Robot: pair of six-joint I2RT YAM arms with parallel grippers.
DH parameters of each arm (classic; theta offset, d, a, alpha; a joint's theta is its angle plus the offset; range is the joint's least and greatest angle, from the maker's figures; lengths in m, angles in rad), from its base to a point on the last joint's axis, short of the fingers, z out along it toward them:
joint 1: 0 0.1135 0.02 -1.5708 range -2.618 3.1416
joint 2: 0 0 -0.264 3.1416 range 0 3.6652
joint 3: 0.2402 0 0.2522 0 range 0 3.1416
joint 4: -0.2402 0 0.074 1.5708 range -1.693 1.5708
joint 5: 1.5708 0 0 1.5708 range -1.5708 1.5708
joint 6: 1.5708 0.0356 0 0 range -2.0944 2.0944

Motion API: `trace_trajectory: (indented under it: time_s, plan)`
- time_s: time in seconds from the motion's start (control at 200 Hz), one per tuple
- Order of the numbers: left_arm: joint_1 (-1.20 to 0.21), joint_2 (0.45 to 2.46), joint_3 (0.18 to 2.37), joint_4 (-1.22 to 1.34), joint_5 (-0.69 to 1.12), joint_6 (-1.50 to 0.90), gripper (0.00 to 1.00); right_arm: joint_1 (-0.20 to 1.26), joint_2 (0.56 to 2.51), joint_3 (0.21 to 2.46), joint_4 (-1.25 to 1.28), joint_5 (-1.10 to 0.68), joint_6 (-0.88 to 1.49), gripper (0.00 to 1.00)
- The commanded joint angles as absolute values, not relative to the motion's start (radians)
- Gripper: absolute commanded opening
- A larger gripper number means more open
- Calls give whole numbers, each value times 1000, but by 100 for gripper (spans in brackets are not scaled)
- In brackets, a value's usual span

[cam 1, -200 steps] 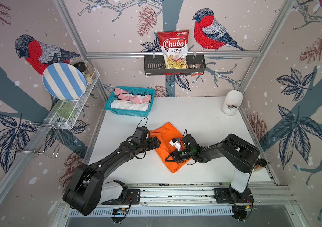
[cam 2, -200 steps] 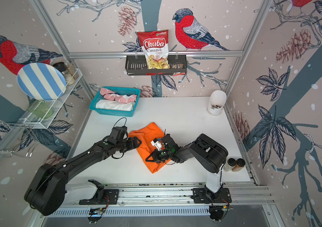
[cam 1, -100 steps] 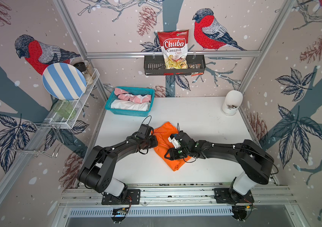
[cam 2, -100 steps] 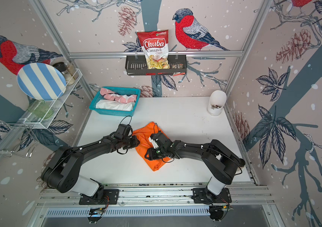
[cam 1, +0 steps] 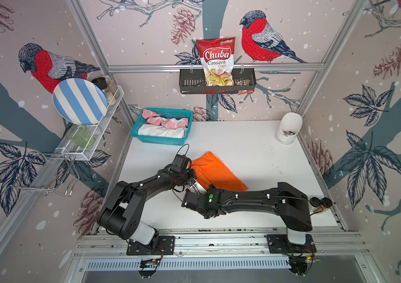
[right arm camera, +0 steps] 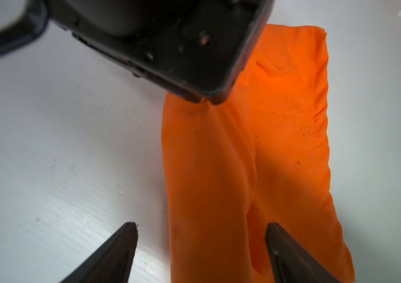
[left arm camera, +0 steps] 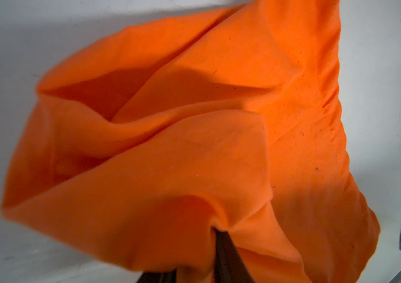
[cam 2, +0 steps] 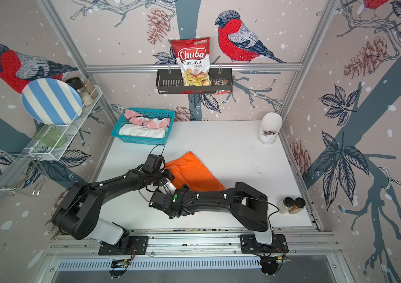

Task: Roll up the shorts
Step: Roll the shorts at the center of the board.

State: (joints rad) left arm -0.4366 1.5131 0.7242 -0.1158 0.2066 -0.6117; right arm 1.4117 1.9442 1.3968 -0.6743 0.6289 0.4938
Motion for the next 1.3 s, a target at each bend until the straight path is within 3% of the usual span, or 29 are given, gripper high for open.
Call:
trace_trajectory:
  time_s: [0.0, 0.215, 0.36, 0.47, 0.585, 0.835, 1.055, 1.291]
  plan:
    - [-431, 1516, 731, -170, 183, -590, 27, 1430, 1997, 1407, -750, 723, 466, 87]
    - [-428, 1521, 741, -182, 183, -576, 28, 1423, 2047, 1327, -681, 694, 462, 76]
    - [-420, 1522, 768, -206, 177, -555, 31, 1397, 2018, 1287, -648, 649, 449, 32]
    - [-409, 1509, 801, -237, 150, -538, 42, 1370, 1934, 1237, -554, 495, 436, 17]
    - [-402, 1483, 835, -274, 120, -526, 55, 1299, 1843, 1161, -433, 257, 454, 13]
    - [-402, 1399, 870, -339, 103, -525, 65, 1084, 1709, 931, -100, -275, 561, 13]
    - [-405, 1349, 869, -357, 117, -537, 67, 957, 1706, 805, 122, -547, 665, 12]
    - [-439, 1340, 874, -348, 127, -557, 68, 871, 1722, 722, 256, -666, 742, 12]
